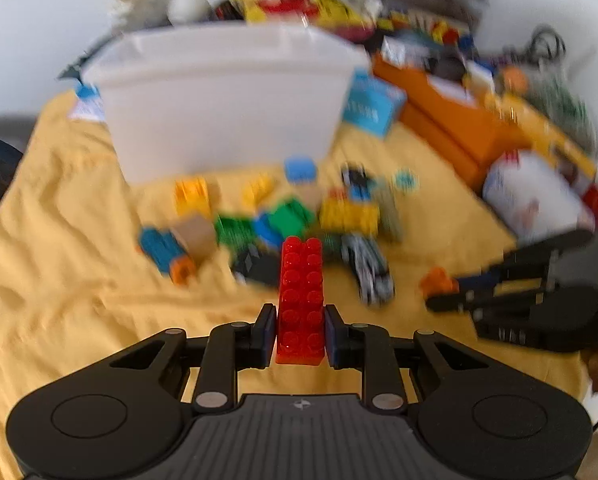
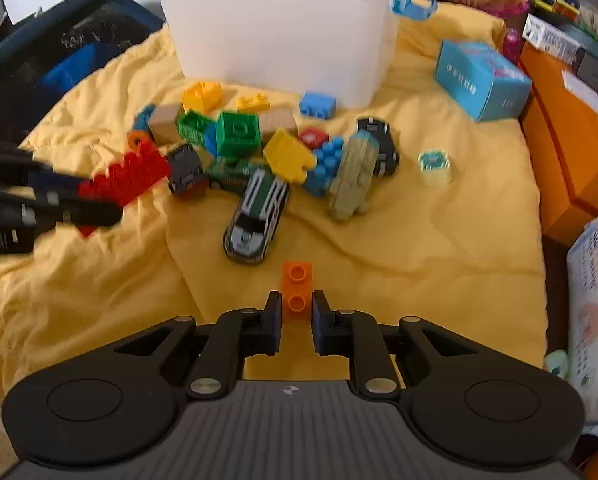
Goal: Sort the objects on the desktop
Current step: 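Carry the red and orange bricks over the white bin and open both tools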
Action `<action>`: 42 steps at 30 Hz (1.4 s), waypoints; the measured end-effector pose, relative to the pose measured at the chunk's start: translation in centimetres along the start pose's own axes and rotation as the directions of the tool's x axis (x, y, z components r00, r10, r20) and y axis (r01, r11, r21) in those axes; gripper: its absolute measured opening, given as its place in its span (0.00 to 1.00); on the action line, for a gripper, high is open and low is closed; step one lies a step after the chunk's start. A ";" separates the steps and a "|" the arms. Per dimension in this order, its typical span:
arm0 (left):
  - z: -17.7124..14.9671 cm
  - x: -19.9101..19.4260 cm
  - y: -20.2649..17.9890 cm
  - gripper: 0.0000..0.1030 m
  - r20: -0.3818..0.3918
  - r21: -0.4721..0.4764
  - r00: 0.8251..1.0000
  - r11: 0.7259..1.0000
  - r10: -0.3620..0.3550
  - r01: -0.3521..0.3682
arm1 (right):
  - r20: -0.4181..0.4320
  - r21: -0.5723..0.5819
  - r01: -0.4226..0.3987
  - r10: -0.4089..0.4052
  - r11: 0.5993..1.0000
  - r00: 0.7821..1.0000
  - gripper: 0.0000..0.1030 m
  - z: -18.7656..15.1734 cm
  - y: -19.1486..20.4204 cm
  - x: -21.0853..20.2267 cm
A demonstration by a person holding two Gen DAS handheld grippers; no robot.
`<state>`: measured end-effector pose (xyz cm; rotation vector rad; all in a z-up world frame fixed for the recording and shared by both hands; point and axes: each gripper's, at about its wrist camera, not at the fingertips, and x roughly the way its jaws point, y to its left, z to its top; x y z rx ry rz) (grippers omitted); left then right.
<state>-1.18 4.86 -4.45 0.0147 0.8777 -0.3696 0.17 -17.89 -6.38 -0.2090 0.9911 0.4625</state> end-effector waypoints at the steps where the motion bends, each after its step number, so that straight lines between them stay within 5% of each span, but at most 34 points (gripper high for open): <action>1: 0.7 -0.4 0.2 0.27 0.020 -0.003 1.000 1.000 0.002 -0.002 | 0.013 0.000 -0.001 0.001 1.000 1.000 0.17 0.3 -0.1 -0.3; 8: 7.0 -3.0 1.4 0.27 0.186 0.052 0.981 0.996 0.062 -0.072 | 0.170 0.015 -0.007 0.004 1.000 0.985 0.17 4.7 -1.5 -3.5; 18: 16.3 -4.3 2.6 0.27 0.366 0.117 0.921 0.976 0.129 -0.184 | 0.408 -0.002 0.079 -0.071 0.997 0.910 0.17 13.8 -3.3 -6.4; 23: 19.2 -2.7 3.5 0.27 0.381 0.104 0.912 0.973 0.151 -0.205 | 0.459 0.012 0.104 -0.098 0.995 0.883 0.17 17.1 -3.3 -5.7; 30: 18.4 2.8 5.0 0.27 0.281 0.071 0.942 0.975 0.184 -0.211 | 0.383 0.033 0.106 -0.111 0.994 0.917 0.18 18.2 -2.9 -1.5; 33: 17.4 3.7 5.5 0.30 0.230 0.056 0.961 0.984 0.154 -0.171 | 0.347 0.038 0.109 -0.116 0.993 0.931 0.39 17.9 -2.7 -0.3; 35: 16.8 3.2 5.6 0.42 0.237 0.053 0.958 0.983 0.159 -0.176 | 0.357 0.036 0.099 -0.105 0.994 0.928 0.38 17.4 -2.6 -0.6; 42: 13.1 -1.8 4.7 0.47 0.311 0.023 0.945 0.993 0.105 -0.118 | 0.417 0.015 0.078 -0.077 0.997 0.906 0.41 15.1 -2.1 -4.2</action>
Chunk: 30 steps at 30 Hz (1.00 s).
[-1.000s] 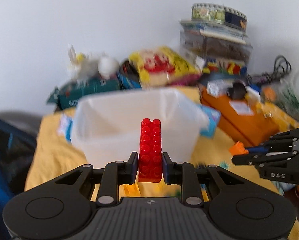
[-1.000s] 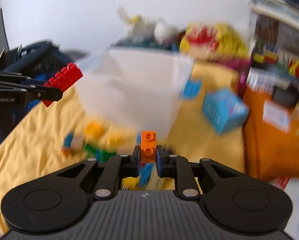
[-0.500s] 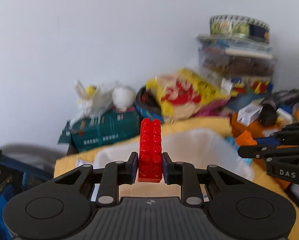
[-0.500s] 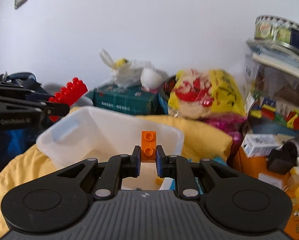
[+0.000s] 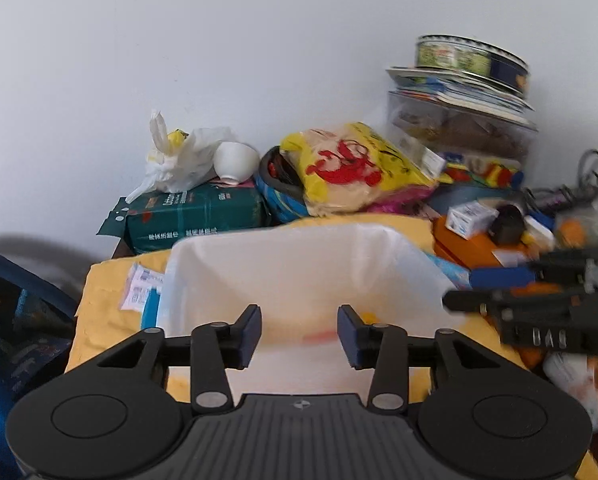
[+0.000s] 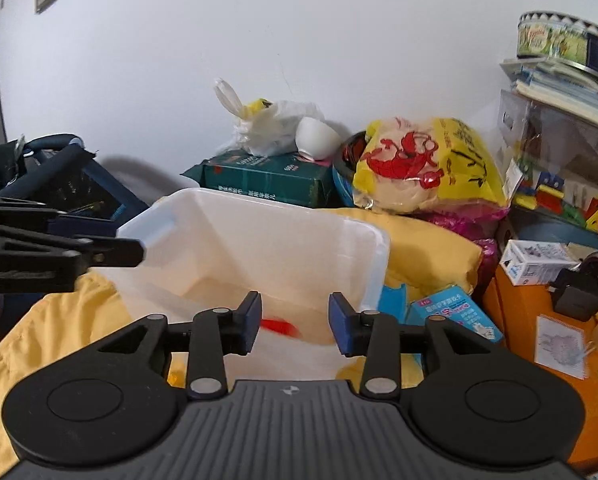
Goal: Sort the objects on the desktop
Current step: 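Carry the red and orange bricks over the white bin and open both tools, then grasp the red-green car with the left tool while the right tool grasps the green-white car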
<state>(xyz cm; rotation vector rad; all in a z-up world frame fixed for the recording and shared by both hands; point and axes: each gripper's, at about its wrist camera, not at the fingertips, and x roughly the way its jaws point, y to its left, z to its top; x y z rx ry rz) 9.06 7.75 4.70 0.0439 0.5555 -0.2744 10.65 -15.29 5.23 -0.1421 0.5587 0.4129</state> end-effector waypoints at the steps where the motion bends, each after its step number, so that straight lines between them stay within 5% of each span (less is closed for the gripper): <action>1: -0.8 -0.5 -0.3 0.48 -0.014 0.004 1.000 1.000 0.000 0.000 | 0.000 -0.006 0.000 0.000 1.000 1.000 0.42 -0.3 0.0 -0.4; 5: -5.4 -1.1 -1.9 0.48 -0.121 -0.004 0.992 0.999 -0.037 0.037 | -0.057 -0.015 -0.009 0.008 1.000 0.998 0.42 -2.5 -0.1 -1.5; 14: -12.6 0.7 -4.8 0.48 -0.325 -0.143 0.937 0.986 -0.128 0.085 | -0.278 0.130 -0.019 0.055 0.991 0.959 0.42 -10.6 -0.3 -1.5; 28: -12.8 4.4 -6.1 0.47 -0.368 -0.013 0.930 0.999 0.026 -0.033 | -0.344 0.125 -0.072 0.111 0.990 0.933 0.46 -13.7 3.9 -0.3; 30: -12.9 4.5 -5.3 0.37 -0.386 -0.031 0.921 0.997 0.052 -0.069 | -0.349 0.079 -0.066 0.089 0.995 0.933 0.48 -13.7 4.6 0.2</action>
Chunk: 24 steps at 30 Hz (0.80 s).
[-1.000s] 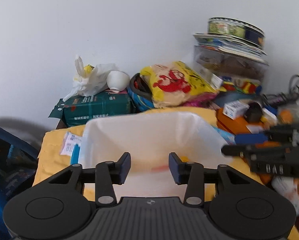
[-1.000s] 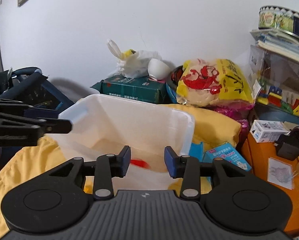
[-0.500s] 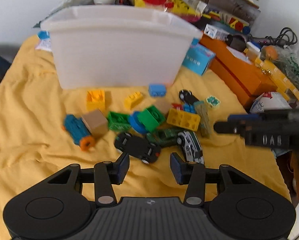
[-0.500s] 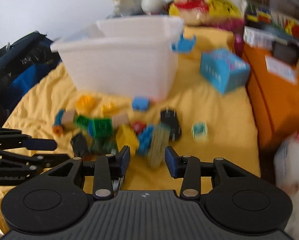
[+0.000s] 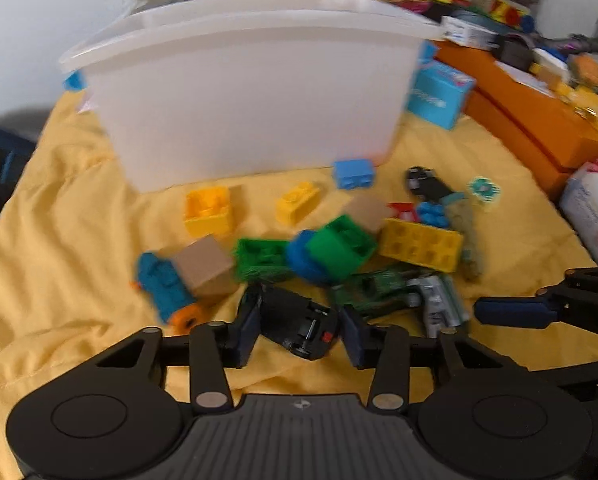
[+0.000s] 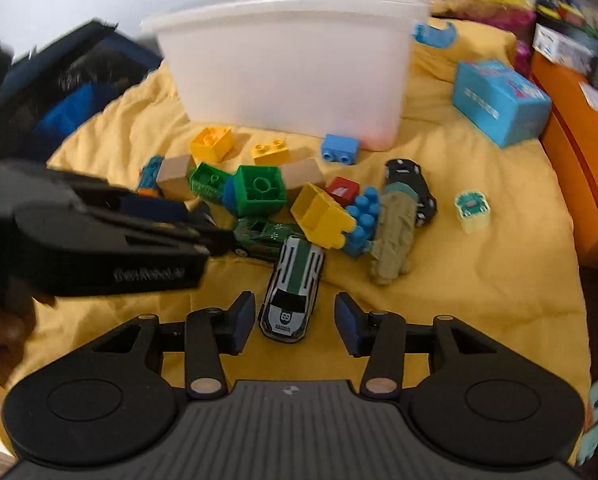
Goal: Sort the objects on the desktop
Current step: 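Grasp the red-green car with the left tool while the right tool grasps the green-white car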
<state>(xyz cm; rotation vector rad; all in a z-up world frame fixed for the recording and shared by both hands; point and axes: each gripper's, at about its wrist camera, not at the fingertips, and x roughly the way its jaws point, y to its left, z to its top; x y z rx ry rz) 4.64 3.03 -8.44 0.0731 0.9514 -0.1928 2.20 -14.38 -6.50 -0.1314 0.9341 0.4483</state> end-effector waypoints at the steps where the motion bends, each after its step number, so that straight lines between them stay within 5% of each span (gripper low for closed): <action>1: -0.2 0.2 0.5 0.29 -0.019 -0.024 1.000 1.000 0.000 -0.001 | -0.003 -0.008 0.007 -0.007 1.000 1.000 0.48 0.1 0.2 0.4; 4: -1.6 -0.4 2.4 0.14 -0.025 -0.097 0.999 0.995 -0.030 0.028 | -0.012 -0.022 0.032 -0.033 0.999 0.999 0.43 0.4 0.6 1.4; 5: -1.9 -0.7 2.6 0.14 -0.017 -0.099 0.999 0.994 -0.037 0.035 | -0.021 -0.037 0.040 -0.041 0.999 0.999 0.34 0.5 0.6 1.8; 12: -3.6 -3.5 2.1 0.13 -0.006 -0.109 0.970 0.964 -0.243 0.241 | -0.022 -0.097 0.041 -0.043 0.994 0.999 0.34 -0.6 0.3 -0.7; 16: -5.3 -3.2 0.9 0.13 -0.028 -0.122 0.952 0.946 -0.305 0.299 | -0.066 -0.054 0.057 -0.061 0.997 0.996 0.34 -1.7 -0.9 -1.2; 19: -6.5 -2.5 1.8 0.14 -0.045 -0.198 0.941 0.926 -0.336 0.322 | -0.079 -0.035 0.058 -0.061 0.998 0.995 0.34 -2.2 -1.2 -0.8; 24: -6.5 -3.5 2.2 0.31 -0.006 -0.203 0.963 0.943 -0.271 0.264 | -0.069 -0.051 0.056 -0.060 0.997 0.996 0.34 -2.4 -0.9 -0.9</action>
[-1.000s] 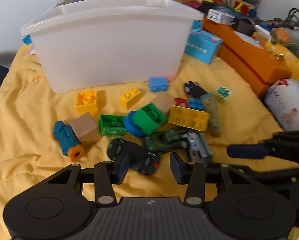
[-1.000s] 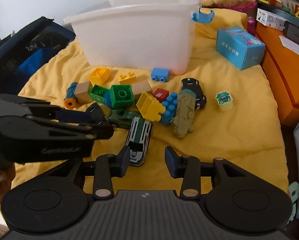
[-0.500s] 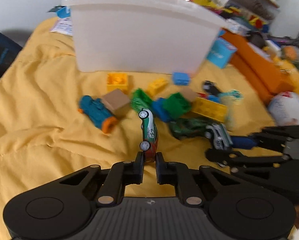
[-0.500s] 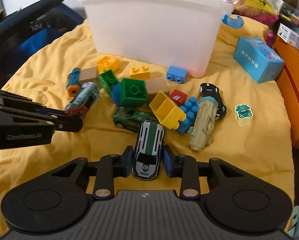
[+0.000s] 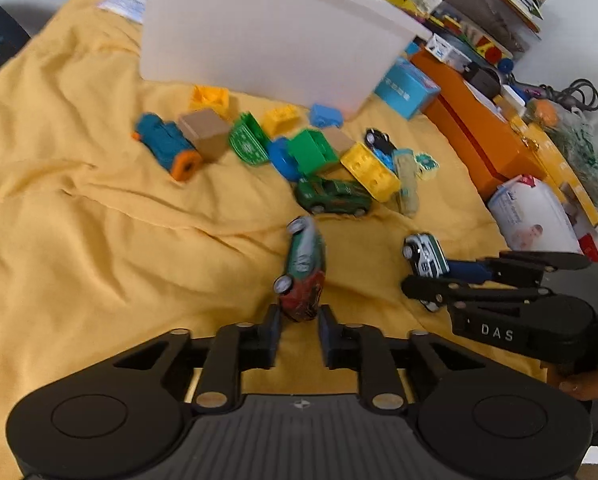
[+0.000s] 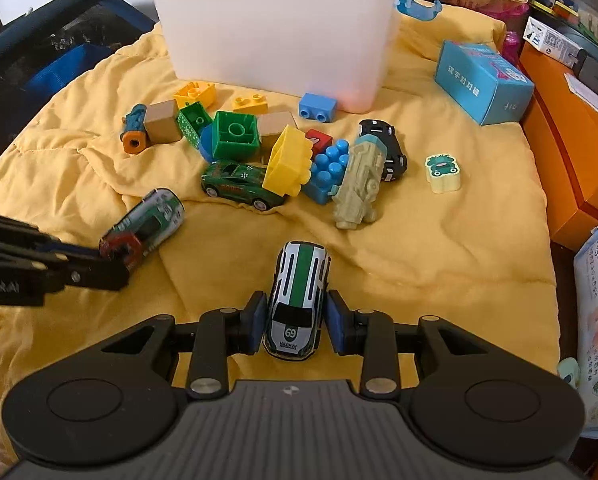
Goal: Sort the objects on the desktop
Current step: 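Grasp the red-green car with the left tool while the right tool grasps the green-white car, then lift both cars over the white bin and open both tools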
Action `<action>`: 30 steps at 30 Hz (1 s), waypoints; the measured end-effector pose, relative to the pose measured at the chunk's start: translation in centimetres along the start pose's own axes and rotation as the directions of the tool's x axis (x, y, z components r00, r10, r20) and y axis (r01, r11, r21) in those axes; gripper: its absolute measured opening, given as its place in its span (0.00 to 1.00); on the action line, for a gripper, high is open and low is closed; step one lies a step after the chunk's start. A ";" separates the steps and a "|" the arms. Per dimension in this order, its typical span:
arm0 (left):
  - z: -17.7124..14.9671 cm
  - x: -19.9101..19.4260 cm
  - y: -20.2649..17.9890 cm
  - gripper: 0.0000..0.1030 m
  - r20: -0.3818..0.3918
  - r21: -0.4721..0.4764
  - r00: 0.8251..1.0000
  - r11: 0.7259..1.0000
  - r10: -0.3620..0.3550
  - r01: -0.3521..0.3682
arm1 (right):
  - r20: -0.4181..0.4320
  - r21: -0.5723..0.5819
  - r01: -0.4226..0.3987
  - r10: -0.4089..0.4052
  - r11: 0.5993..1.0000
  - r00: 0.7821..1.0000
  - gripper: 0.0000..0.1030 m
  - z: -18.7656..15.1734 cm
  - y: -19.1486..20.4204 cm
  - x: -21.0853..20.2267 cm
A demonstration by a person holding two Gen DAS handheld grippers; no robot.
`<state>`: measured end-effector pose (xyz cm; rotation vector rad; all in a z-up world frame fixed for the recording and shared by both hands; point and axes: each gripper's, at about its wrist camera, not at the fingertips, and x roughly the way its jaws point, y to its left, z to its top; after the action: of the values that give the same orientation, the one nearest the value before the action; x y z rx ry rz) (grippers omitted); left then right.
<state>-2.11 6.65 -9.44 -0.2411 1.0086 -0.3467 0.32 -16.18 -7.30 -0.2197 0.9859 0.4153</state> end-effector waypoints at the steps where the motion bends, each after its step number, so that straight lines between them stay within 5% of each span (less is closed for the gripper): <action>1: 0.0 -0.3 -0.1 0.40 0.013 0.012 1.000 1.000 0.018 -0.018 | 0.003 0.000 0.000 0.000 1.000 1.000 0.35 -0.1 0.0 0.0; 5: 0.1 -1.3 -1.1 0.53 0.067 0.110 0.994 0.990 0.081 -0.088 | 0.015 0.000 -0.006 0.006 1.000 1.000 0.36 -0.4 -0.1 -0.2; 10: -0.3 -1.4 -3.5 0.57 0.114 0.241 0.978 0.950 0.173 -0.196 | 0.018 -0.009 -0.013 0.014 1.000 1.000 0.42 -0.8 -0.1 -0.5; 16: 0.0 0.0 -5.2 0.59 0.130 0.319 0.980 0.929 0.154 -0.188 | 0.040 -0.007 -0.015 0.015 1.000 0.999 0.42 -1.0 -0.2 -0.6; 20: 0.5 2.0 -4.6 0.47 0.083 0.297 0.979 0.933 0.188 -0.205 | 0.040 0.009 -0.011 0.011 1.000 0.999 0.42 -0.9 -0.6 -0.3; 25: 0.1 2.4 -3.9 0.44 0.078 0.291 0.980 0.936 0.184 -0.199 | 0.042 -0.039 -0.024 0.026 0.999 0.999 0.33 -1.1 -0.3 -0.5; 27: 0.0 2.3 -4.2 0.32 0.083 0.308 0.980 0.930 0.182 -0.199 | 0.043 -0.057 -0.020 0.022 0.998 0.999 0.32 -1.1 -0.1 -0.4; 30: 0.9 1.3 -4.3 0.32 0.082 0.300 0.985 0.939 0.152 -0.170 | 0.047 -0.062 -0.022 0.025 0.998 0.999 0.32 -0.7 -0.1 -0.8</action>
<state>-1.49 2.25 -8.46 0.1120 0.8967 -0.3399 -0.58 -16.72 -7.01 -0.2520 0.9302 0.4709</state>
